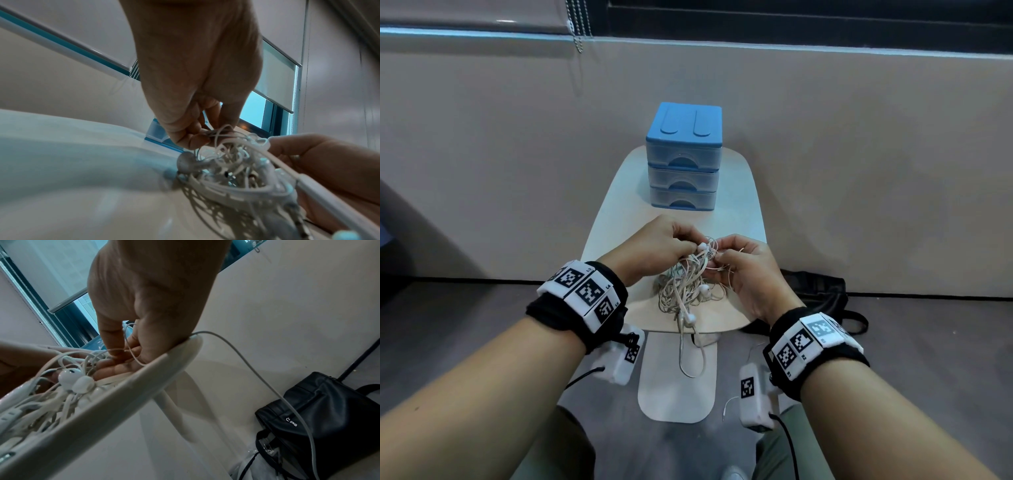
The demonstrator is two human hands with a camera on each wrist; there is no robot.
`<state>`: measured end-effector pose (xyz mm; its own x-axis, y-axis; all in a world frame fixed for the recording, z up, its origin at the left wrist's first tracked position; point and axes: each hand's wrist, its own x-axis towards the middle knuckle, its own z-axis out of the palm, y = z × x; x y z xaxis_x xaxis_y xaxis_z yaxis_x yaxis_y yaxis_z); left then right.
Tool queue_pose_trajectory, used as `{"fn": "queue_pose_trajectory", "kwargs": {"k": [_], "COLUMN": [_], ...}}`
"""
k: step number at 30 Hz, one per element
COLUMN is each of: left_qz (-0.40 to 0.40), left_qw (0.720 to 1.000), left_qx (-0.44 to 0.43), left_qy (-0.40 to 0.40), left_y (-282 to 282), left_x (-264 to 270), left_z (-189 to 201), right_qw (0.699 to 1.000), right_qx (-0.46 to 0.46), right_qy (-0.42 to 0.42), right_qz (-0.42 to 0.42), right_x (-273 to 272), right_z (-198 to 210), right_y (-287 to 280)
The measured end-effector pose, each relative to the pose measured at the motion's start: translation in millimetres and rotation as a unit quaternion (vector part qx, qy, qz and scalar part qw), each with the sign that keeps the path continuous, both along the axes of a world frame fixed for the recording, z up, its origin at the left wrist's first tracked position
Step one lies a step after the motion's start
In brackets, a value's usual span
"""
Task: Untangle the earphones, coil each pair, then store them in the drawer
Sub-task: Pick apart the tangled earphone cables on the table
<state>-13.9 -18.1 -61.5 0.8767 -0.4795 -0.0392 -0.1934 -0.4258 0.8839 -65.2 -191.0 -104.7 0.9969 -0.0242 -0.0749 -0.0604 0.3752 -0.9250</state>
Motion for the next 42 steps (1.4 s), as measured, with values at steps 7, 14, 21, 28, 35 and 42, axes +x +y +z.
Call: {"fn": "queue_pose_trajectory", "kwargs": {"k": [7, 14, 21, 28, 35, 42], "left_qz": [-0.005, -0.018, -0.04, -0.074, -0.017, -0.059], "left_qw": [1.0, 0.999, 0.998, 0.996, 1.0, 0.997], "left_qx": [-0.023, 0.011, 0.033, 0.024, 0.006, 0.03], "left_qy": [0.007, -0.031, -0.034, 0.038, 0.018, 0.031], "left_y": [5, 5, 6, 0, -4, -3], "left_x": [0, 3, 7, 7, 9, 9], "left_z": [5, 6, 13, 14, 16, 18], "right_qw": [1.0, 1.0, 1.0, 0.999, 0.998, 0.994], "right_qx": [-0.013, -0.001, 0.004, -0.02, -0.031, -0.099], "right_qy": [-0.012, -0.009, 0.011, 0.015, 0.041, 0.025], "right_qz": [-0.006, 0.019, 0.0, -0.019, -0.037, -0.051], "right_x": [-1, 2, 8, 8, 6, 8], "right_z": [0, -3, -7, -7, -4, -5], "right_y": [0, -4, -3, 0, 5, 5]}}
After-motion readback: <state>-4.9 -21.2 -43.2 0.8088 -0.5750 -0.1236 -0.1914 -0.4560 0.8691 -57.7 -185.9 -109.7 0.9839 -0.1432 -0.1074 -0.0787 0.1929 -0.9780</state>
